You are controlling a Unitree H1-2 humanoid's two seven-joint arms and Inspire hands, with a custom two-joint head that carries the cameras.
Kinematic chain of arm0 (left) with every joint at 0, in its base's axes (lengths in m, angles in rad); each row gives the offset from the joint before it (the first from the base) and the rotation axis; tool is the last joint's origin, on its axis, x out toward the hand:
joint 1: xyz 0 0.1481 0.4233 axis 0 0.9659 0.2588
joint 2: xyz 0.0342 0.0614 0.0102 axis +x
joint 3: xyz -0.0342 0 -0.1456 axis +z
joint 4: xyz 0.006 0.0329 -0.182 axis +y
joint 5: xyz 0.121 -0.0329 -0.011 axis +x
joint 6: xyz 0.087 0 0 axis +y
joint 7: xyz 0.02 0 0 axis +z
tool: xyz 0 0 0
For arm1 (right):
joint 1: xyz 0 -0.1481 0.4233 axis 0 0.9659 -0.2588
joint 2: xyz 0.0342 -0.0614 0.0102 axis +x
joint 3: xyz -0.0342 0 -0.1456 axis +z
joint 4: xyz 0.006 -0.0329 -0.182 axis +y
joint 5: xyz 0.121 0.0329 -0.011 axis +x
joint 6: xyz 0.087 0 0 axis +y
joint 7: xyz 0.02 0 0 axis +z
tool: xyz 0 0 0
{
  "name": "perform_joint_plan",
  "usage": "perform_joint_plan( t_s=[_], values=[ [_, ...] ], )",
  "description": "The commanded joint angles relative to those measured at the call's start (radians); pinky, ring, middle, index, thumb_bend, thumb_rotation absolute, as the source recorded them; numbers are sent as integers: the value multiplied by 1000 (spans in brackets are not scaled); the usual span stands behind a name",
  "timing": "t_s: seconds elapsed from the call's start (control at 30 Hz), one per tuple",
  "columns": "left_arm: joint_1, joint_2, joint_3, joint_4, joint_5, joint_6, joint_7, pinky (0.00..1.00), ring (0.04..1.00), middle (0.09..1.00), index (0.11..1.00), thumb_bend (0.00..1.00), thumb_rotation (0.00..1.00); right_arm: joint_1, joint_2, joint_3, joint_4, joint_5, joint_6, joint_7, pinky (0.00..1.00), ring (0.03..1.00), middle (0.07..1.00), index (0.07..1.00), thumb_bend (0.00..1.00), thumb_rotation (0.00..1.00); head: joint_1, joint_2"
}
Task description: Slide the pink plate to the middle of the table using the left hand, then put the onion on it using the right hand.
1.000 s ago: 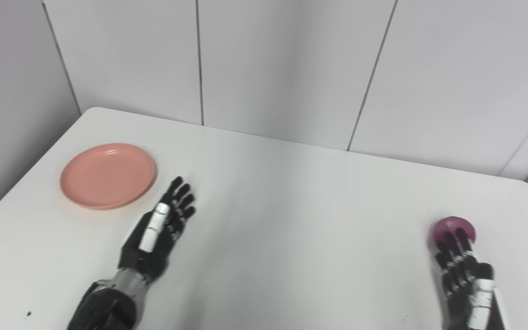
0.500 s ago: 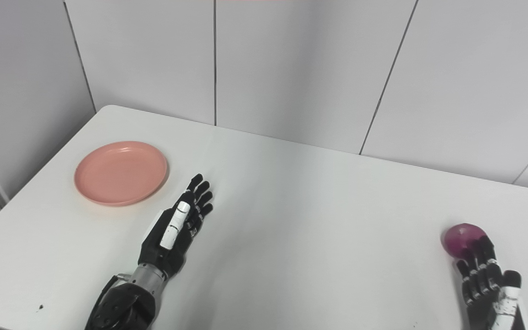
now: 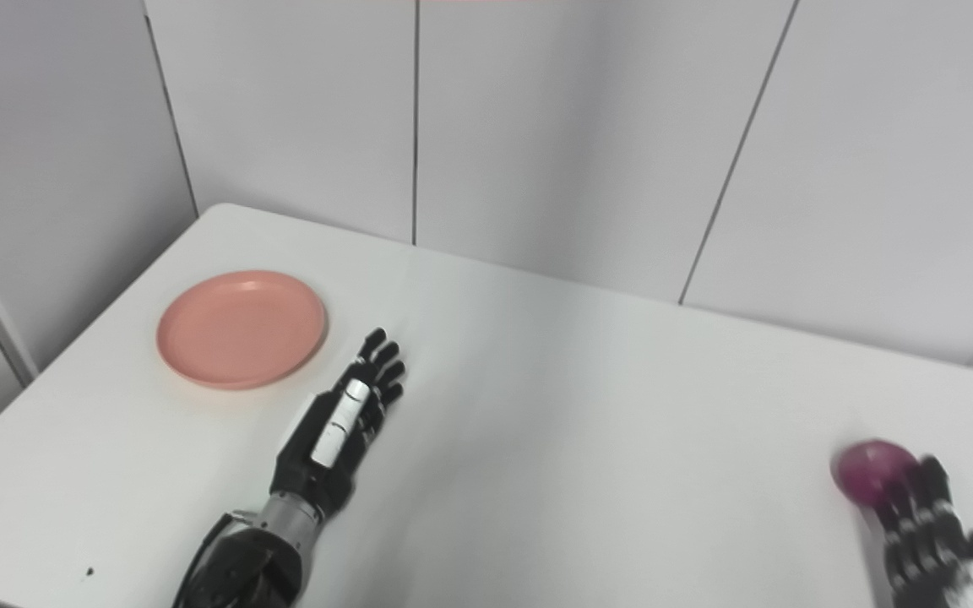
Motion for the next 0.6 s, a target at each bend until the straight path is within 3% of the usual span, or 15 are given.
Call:
perform_joint_plan(
  t_s=[0.0,0.57],
  values=[
    [-2,-18,-6,34,-4,-40,-2,1000,995,998,1000,747,731,61,40,11,101,-1,-7,1,1000,1000,1000,1000,864,1000,-2,0],
    [2,-22,-2,5,-2,-38,1,1000,1000,1000,1000,742,751,59,33,8,117,6,-28,23,1000,1000,1000,1000,876,987,-5,12]
  ],
)
